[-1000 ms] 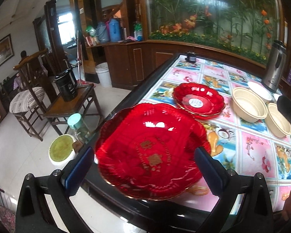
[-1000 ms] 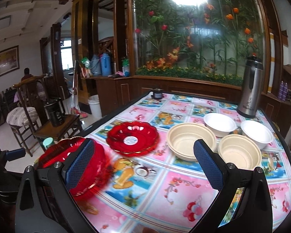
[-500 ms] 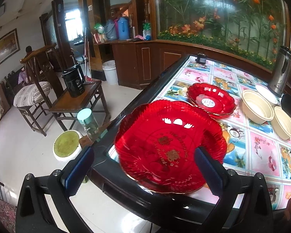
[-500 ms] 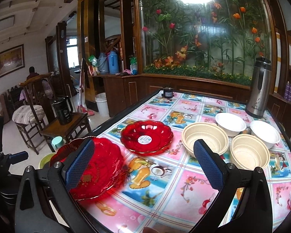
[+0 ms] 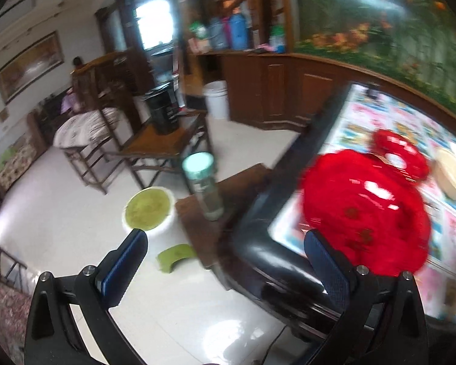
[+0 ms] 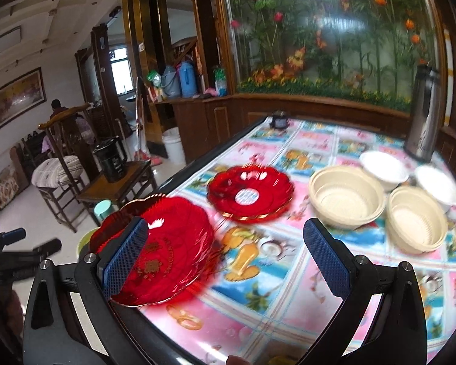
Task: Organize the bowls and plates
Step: 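Close the left tool on the rim of the large red plate, then lift the large red plate with the left tool toward the stickered red plate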
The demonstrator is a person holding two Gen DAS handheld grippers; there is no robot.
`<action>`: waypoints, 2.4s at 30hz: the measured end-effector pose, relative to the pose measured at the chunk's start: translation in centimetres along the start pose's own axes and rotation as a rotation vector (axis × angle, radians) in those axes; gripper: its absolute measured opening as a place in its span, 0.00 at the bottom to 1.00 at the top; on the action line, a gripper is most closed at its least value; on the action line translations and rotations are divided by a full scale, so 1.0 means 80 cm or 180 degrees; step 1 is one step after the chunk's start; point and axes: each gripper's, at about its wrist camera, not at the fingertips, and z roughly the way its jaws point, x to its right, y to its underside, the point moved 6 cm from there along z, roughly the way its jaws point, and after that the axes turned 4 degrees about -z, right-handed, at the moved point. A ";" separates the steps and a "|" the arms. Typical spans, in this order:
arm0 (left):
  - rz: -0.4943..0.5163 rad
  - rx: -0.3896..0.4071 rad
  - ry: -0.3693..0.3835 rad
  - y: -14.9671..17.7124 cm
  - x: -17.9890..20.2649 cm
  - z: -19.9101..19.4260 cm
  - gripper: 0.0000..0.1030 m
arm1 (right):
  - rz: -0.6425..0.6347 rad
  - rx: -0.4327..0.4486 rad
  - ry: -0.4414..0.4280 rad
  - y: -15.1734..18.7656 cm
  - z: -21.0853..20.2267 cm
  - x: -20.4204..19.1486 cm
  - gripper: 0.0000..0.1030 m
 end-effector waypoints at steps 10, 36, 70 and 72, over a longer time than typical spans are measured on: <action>-0.0061 -0.0205 0.0073 -0.021 0.010 0.036 1.00 | 0.0086 -0.0651 -0.0167 0.035 0.067 -0.022 1.00; 0.0232 -0.0202 0.0106 -0.036 0.051 0.062 1.00 | 0.0456 -0.0862 -0.0267 0.040 0.113 -0.007 1.00; 0.0350 -0.0362 0.0187 -0.030 0.080 0.093 1.00 | 0.0588 -0.1130 -0.0309 0.054 0.163 -0.009 1.00; 0.0358 -0.0381 0.0190 -0.029 0.082 0.096 1.00 | 0.0597 -0.1144 -0.0302 0.055 0.165 -0.009 0.99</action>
